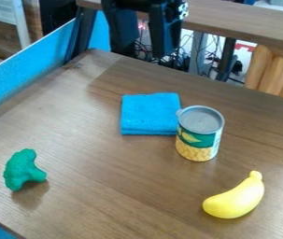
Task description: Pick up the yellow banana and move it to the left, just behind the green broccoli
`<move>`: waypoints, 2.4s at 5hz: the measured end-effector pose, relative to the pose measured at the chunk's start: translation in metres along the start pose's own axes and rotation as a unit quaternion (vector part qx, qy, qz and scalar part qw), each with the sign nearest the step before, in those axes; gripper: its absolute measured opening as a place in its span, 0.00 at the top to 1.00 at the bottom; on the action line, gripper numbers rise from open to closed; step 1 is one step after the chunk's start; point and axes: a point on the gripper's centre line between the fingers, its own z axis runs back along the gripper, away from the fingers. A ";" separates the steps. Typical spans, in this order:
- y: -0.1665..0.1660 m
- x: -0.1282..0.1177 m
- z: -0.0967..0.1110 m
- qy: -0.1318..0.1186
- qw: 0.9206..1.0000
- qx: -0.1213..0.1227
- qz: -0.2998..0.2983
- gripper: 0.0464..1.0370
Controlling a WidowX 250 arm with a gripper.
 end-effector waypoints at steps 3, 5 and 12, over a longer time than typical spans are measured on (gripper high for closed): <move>-0.036 0.013 -0.070 0.047 0.996 -0.013 -0.076 0.04; -0.070 0.005 -0.117 0.056 0.991 0.048 -0.116 0.04; -0.098 0.011 -0.212 0.096 0.975 0.026 -0.198 0.44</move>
